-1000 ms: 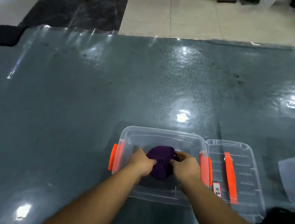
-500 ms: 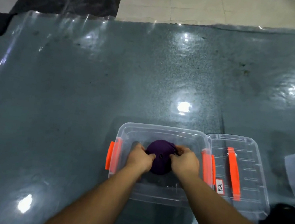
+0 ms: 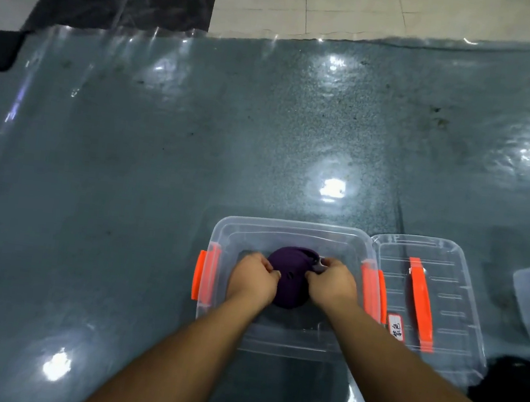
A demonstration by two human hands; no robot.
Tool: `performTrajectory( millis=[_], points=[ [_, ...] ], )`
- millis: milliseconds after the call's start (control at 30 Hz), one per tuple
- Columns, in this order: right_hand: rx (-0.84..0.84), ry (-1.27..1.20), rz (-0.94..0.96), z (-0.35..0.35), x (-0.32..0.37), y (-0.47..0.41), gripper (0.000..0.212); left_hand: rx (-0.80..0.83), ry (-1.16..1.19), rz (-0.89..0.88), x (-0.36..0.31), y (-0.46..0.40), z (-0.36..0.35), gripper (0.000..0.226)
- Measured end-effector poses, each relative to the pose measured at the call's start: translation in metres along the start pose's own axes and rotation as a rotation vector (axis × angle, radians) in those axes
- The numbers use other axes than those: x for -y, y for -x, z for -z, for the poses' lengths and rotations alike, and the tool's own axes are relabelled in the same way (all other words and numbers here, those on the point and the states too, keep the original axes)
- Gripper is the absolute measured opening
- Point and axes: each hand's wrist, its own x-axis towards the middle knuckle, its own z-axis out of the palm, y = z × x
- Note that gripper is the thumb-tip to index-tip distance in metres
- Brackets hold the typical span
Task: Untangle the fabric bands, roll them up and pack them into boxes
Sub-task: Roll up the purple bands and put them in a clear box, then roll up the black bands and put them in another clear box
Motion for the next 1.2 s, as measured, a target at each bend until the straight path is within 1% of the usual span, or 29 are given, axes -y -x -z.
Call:
performTrajectory(
  millis=[67, 133, 233, 300, 367, 433, 533, 633, 733, 833, 900, 1000, 1100, 1200],
  points=[
    [0.040, 0.036, -0.020, 0.001, -0.001, 0.003, 0.042, 0.019, 0.008, 0.015, -0.002, 0.007, 0.005, 0.007],
    [0.074, 0.070, -0.026, 0.002, -0.002, 0.007, 0.040, 0.062, 0.000, 0.024, -0.003, 0.013, 0.010, 0.011],
    [0.121, 0.115, -0.023, 0.006, 0.000, 0.021, 0.036, 0.162, -0.080, -0.037, -0.008, 0.029, 0.019, 0.012],
    [0.149, 0.132, 0.014, 0.011, 0.002, 0.033, 0.034, 0.204, -0.117, -0.085, -0.013, 0.045, 0.024, 0.022],
    [0.173, 0.148, 0.105, 0.017, 0.003, 0.044, 0.028, 0.204, -0.132, -0.135, -0.018, 0.063, 0.027, 0.024],
    [0.186, 0.168, 0.214, 0.022, 0.001, 0.054, 0.029, 0.153, -0.173, -0.197, -0.019, 0.081, 0.031, 0.017],
    [0.146, 0.194, 0.358, 0.033, -0.001, 0.075, 0.036, 0.038, -0.277, -0.285, -0.020, 0.110, 0.036, 0.023],
    [0.097, 0.224, 0.468, 0.044, -0.005, 0.099, 0.043, -0.060, -0.360, -0.324, -0.015, 0.136, 0.038, 0.017],
    [0.039, 0.243, 0.549, 0.052, -0.017, 0.118, 0.042, -0.140, -0.375, -0.355, -0.002, 0.157, 0.035, 0.024],
    [-0.020, 0.268, 0.602, 0.060, -0.035, 0.137, 0.039, -0.241, -0.350, -0.426, 0.009, 0.173, 0.030, 0.028],
    [-0.063, 0.278, 0.609, 0.066, -0.047, 0.148, 0.039, -0.243, -0.353, -0.476, 0.011, 0.183, 0.027, 0.030],
    [-0.120, 0.264, 0.572, 0.074, -0.067, 0.162, 0.047, -0.190, -0.376, -0.540, 0.014, 0.196, 0.021, 0.029],
    [-0.186, 0.246, 0.479, 0.077, -0.095, 0.174, 0.048, -0.122, -0.413, -0.589, 0.022, 0.206, 0.012, 0.033],
    [-0.206, 0.205, 0.345, 0.072, -0.129, 0.189, 0.048, -0.014, -0.409, -0.593, 0.034, 0.217, -0.003, 0.039]
  ],
)
